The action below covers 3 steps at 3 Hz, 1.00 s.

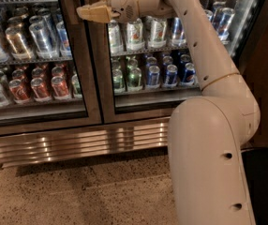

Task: Open right fridge door

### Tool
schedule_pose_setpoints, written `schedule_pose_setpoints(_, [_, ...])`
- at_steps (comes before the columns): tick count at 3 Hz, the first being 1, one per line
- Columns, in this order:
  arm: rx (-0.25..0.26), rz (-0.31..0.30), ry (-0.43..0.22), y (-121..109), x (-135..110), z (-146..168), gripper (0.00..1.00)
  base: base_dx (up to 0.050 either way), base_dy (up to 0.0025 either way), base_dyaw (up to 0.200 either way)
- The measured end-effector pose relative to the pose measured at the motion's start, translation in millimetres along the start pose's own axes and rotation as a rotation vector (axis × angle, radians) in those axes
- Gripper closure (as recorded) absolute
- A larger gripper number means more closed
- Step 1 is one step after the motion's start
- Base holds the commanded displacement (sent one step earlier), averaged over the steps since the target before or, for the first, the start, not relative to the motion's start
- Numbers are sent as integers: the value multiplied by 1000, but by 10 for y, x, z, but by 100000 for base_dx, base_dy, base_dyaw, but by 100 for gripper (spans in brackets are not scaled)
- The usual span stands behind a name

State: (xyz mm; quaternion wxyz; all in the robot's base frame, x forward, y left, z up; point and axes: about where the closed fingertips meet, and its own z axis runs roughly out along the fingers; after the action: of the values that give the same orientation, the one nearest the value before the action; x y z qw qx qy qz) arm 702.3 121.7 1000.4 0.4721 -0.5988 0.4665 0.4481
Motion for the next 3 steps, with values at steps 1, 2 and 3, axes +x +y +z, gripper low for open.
schedule_pose_setpoints(1, [0, 0, 0, 0, 0, 0, 67, 0, 0, 0])
schedule_pose_setpoints(2, [0, 0, 0, 0, 0, 0, 43, 0, 0, 0])
schedule_pose_setpoints(3, [0, 0, 0, 0, 0, 1, 18, 0, 0, 0])
